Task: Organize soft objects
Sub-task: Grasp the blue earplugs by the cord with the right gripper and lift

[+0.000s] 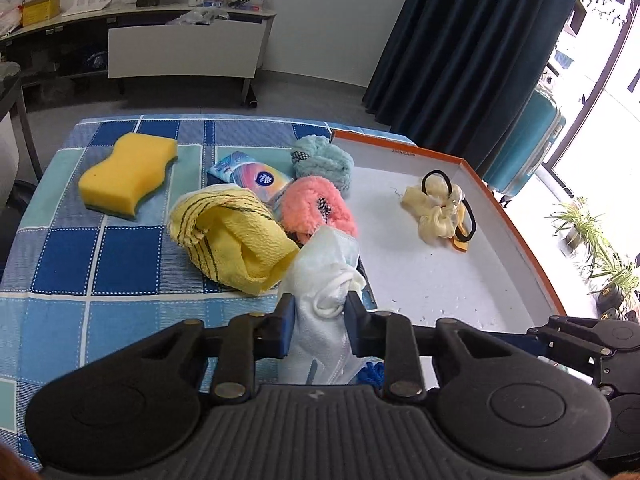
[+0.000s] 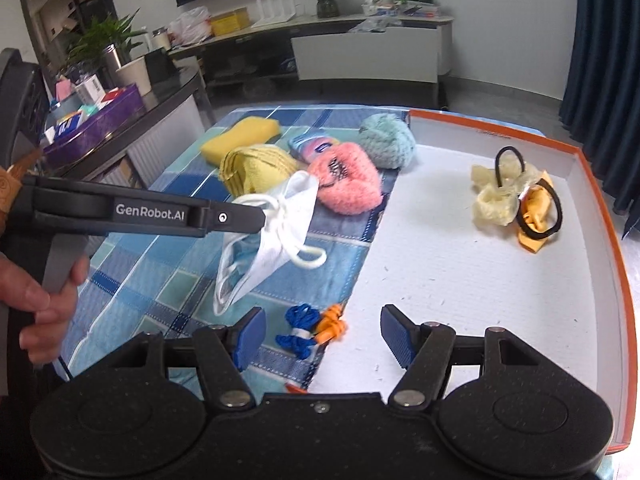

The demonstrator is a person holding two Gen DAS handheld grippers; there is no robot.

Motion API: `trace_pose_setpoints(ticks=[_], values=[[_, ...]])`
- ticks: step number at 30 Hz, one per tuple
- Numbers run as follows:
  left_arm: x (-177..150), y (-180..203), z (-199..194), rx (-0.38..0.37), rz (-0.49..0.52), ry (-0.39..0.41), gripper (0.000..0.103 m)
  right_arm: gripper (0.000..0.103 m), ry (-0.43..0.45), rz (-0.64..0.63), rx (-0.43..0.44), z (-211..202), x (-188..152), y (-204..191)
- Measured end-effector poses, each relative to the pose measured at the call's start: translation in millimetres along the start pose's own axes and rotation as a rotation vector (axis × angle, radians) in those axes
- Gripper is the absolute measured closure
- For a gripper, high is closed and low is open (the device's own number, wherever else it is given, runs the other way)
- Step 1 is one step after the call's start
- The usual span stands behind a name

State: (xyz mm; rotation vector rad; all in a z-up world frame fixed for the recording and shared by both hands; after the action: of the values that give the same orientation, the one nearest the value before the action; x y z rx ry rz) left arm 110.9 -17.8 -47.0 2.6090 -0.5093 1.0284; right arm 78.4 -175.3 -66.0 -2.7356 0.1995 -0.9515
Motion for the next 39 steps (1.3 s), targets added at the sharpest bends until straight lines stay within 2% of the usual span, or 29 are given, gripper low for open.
trace_pose_setpoints(ticks=[1,3,5,7,9,12,15,18,21,24,27,32,39], values=[[-1,-2,2,0.01,-0.002,-0.007,0.068,0.026,0.0,0.004,0.003,1,0,-1],[-1,-4,7,0.015,-0.015,-0.008,0.043,0.026,-0.003,0.017,0.011,1,1,-1],[-1,-1,13,0.021,-0.007,-0.01,0.035,0.026,-0.002,0.015,0.01,1,3,-2],[-2,6,20,-0.004,0.01,-0.023,0.033,0.026,-0.004,0.007,0.006,0,3,-1],[-3,15,31,-0.004,0.041,-0.048,0.02,0.026,-0.008,0.009,0.003,-1,3,1],[-5,23,48,0.003,0.062,-0.08,0.01,0.026,-0.009,0.012,-0.001,-4,1,4],[-10,27,64,-0.028,0.054,-0.111,0.013,0.026,-0.011,0.018,-0.006,-6,0,7],[-12,29,66,-0.062,0.03,-0.097,0.032,0.026,-0.015,0.013,-0.006,-5,-1,6],[-10,27,53,-0.063,0.032,-0.075,0.041,0.026,-0.026,0.015,-0.002,-2,-3,6],[-7,17,31,-0.029,0.024,-0.044,0.044,0.026,-0.035,0.01,0.008,2,-4,2],[-7,4,5,0.043,0.041,-0.006,0.044,0.026,-0.051,-0.004,0.018,9,-6,-5],[-12,-21,-27,0.109,0.004,0.028,0.043,0.026,-0.088,-0.002,0.011,25,-8,-14],[-13,-33,-39,0.106,-0.056,0.055,0.043,0.03,-0.145,-0.023,-0.023,48,-12,-22]])
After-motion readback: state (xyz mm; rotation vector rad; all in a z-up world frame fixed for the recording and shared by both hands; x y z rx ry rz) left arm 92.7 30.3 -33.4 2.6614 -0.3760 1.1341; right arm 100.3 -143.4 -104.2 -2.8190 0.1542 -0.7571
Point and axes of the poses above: each gripper's, at about its wrist camera, not at the fingertips, and z roughly the way its jaws point, y to its right, x to its top, the point moved 6 cm from there along z, roughly the way its jaws point, and after that the axes turned 9 degrees about z, right-handed, at the moved point
